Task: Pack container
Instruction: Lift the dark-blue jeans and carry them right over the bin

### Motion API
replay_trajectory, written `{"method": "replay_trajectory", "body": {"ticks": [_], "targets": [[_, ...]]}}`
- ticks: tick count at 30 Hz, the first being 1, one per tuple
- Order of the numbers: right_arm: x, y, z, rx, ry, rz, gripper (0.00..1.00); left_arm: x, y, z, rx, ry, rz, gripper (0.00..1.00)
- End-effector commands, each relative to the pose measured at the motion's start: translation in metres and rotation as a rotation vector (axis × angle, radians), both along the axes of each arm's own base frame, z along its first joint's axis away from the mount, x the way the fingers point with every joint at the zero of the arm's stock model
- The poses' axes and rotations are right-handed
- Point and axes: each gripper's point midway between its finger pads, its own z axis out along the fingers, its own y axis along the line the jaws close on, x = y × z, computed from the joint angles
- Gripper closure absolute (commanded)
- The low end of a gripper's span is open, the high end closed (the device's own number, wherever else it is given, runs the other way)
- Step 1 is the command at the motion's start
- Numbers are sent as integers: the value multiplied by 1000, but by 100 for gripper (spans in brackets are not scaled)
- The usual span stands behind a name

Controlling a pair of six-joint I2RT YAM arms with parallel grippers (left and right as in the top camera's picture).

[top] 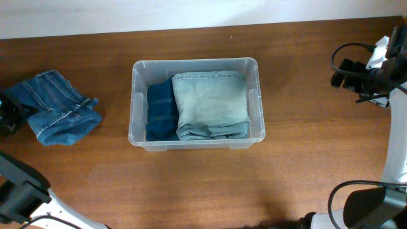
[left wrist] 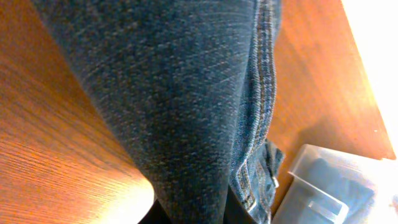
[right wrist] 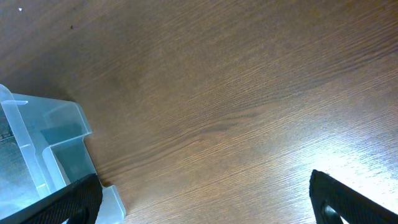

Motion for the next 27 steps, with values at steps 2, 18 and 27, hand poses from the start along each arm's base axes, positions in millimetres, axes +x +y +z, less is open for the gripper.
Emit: {"method": "replay_trajectory", "body": {"ticks": [2,18,27], "targets": [[-1,-1,5,-7,-12,-2,1,10,-8,88,63,-196,-2,99],[0,-1,5,-7,-12,-2,1,43,-162,252,225,-535,-293,99],[-1,-1,5,-7,-12,-2,1,28,-317,338,183,-761,-559,99]]}}
